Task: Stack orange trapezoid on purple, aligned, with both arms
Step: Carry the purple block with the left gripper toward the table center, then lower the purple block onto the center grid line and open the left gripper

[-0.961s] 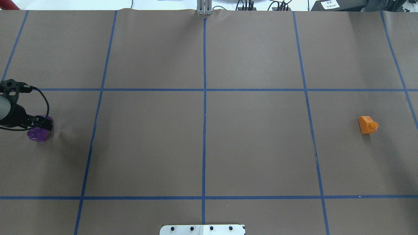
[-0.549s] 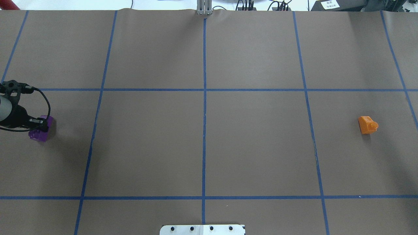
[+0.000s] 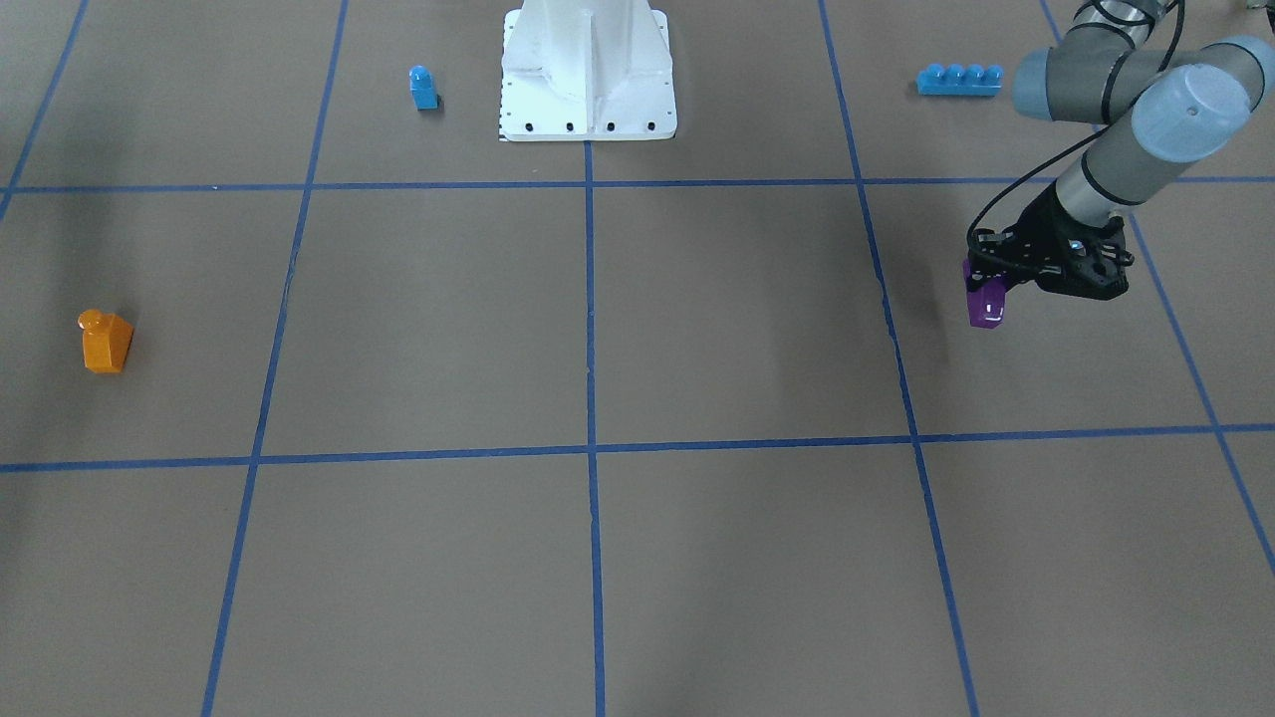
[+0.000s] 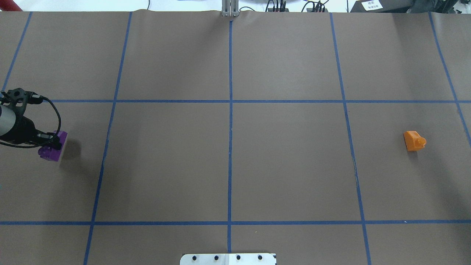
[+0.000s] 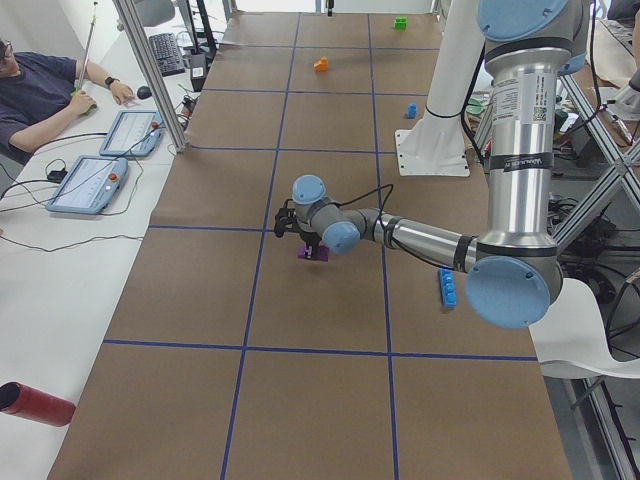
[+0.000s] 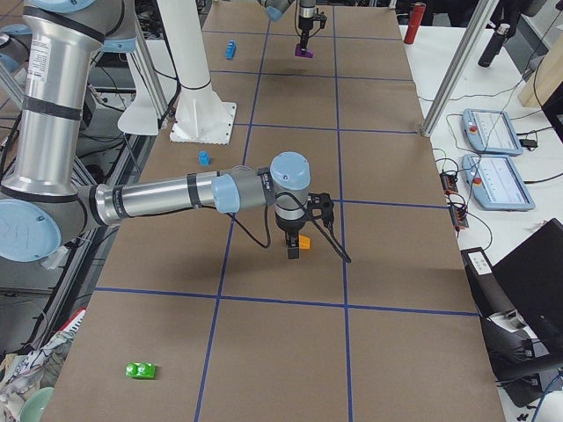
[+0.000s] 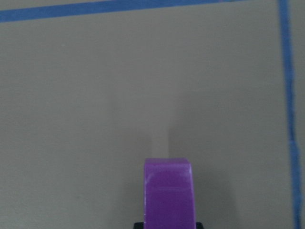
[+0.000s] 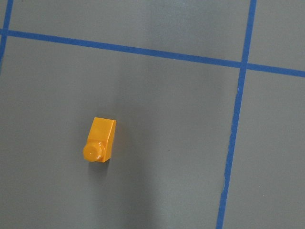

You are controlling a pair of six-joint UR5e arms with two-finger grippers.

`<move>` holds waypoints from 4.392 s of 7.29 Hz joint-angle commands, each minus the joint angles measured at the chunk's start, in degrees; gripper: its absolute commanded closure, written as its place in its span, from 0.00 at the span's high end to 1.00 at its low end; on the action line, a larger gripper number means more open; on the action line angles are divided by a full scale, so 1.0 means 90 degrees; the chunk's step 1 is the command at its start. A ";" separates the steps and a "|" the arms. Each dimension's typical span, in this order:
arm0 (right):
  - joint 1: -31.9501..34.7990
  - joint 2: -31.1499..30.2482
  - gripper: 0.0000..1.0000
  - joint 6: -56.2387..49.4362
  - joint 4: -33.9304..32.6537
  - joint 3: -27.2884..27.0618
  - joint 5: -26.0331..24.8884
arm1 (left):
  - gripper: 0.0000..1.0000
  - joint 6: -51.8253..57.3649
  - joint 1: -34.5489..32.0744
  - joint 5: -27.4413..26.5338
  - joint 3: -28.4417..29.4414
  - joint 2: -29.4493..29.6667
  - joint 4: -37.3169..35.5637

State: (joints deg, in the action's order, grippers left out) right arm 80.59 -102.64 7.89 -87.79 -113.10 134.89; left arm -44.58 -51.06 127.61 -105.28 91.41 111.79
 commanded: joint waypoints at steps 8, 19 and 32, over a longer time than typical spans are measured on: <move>0.0000 0.0008 1.00 0.0022 0.0038 0.0018 -0.0007 | 0.00 -0.2524 0.2126 -0.1521 0.2328 0.5514 -0.2479; 0.0000 0.0008 1.00 0.0012 0.0038 0.0027 -0.0017 | 0.03 -0.2605 0.2528 -0.1640 0.3349 0.5772 -0.1835; -0.0476 -0.0001 1.00 0.1333 0.0843 0.0008 -0.0075 | 1.00 -0.1880 0.2197 -0.1582 0.0324 0.4587 -0.3771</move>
State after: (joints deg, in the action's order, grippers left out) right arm 78.50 -102.58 13.64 -84.86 -113.19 134.48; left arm -67.18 -30.70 113.28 -90.26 138.54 85.24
